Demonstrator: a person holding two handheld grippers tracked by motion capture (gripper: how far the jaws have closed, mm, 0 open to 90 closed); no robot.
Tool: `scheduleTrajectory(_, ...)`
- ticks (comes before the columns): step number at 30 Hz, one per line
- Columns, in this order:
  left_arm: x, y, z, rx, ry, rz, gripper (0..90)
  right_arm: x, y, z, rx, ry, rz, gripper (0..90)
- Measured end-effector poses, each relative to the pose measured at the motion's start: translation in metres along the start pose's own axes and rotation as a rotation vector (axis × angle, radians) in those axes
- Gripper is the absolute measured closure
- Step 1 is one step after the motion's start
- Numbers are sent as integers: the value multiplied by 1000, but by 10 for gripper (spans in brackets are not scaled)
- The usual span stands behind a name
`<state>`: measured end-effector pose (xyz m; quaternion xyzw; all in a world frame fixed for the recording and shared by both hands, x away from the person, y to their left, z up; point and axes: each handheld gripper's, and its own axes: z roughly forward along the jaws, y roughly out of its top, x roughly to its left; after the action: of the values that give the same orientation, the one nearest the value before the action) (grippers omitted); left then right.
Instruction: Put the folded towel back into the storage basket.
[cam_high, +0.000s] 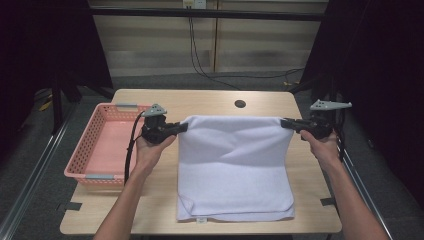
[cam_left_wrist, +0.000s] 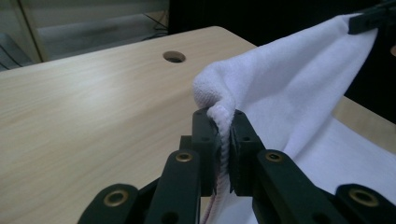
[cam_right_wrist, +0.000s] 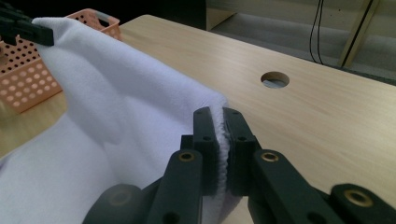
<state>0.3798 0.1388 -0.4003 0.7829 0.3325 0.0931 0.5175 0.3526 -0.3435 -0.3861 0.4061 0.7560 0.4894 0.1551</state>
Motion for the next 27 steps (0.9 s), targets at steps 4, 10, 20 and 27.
scheduleTrajectory(4,-12,-9,-14,1,-18,-6,833,9,-14,-14,-4,19,1,852)
scheduleTrajectory(10,-34,-26,-32,22,-56,39,829,28,-33,-32,-10,44,-25,851)
scheduleTrajectory(20,-61,-79,-41,121,-92,30,826,66,-88,-47,85,77,-57,846)
scheduleTrajectory(27,-74,-111,-54,198,-128,27,796,85,-124,-58,167,111,-49,823)
